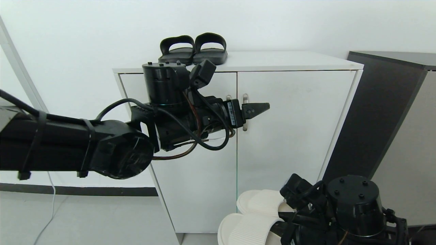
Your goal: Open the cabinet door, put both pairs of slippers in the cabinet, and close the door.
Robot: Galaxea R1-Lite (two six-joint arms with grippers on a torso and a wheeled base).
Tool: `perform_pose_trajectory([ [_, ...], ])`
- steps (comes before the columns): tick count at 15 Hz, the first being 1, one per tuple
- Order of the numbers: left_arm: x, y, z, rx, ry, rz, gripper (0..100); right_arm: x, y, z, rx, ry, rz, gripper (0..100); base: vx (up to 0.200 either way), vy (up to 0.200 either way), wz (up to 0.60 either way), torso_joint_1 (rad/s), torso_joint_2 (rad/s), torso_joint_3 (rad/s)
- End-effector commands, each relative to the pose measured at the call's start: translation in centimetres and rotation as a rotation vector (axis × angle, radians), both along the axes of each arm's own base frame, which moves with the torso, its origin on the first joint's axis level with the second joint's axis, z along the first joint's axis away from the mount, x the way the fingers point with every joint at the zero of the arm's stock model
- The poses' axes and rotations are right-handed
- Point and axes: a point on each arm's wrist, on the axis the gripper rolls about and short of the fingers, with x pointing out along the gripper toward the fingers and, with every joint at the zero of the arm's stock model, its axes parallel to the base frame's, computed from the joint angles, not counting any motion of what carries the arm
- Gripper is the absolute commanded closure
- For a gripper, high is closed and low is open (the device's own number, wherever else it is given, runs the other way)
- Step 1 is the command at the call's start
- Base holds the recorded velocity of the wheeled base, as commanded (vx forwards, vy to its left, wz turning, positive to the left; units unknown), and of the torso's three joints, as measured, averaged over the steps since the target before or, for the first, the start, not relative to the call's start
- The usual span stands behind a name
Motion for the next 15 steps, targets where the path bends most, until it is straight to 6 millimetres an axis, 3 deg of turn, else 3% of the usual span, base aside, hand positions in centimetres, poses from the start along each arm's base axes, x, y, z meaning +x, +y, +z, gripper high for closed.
perform_pose_trajectory([
  [1, 0.8, -0.5, -0.6, 0.007, 0.01, 0.002, 0, 0.0, 0.0, 0.0, 0.0, -0.001, 0.001, 100, 0.0, 0.0, 0.0, 0.0, 0.0, 0.0],
  [10, 2.7, -1.9, -1.3, 0.002, 0.015, 0.026, 0, 0.1, 0.2, -0.3, 0.006, -0.006, 0.0, 100, 0.0, 0.0, 0.0, 0.0, 0.0, 0.0],
  [11, 2.7, -1.9, -1.4, 0.002, 0.015, 0.026, 100, 0.2, 0.2, -0.3, 0.007, -0.007, 0.0, 100, 0.0, 0.0, 0.0, 0.0, 0.0, 0.0],
  [15, 2.2, -1.6, -1.0, -0.002, 0.007, 0.024, 100, 0.1, 0.1, -0.6, -0.002, 0.001, 0.003, 100, 0.0, 0.0, 0.0, 0.0, 0.0, 0.0],
])
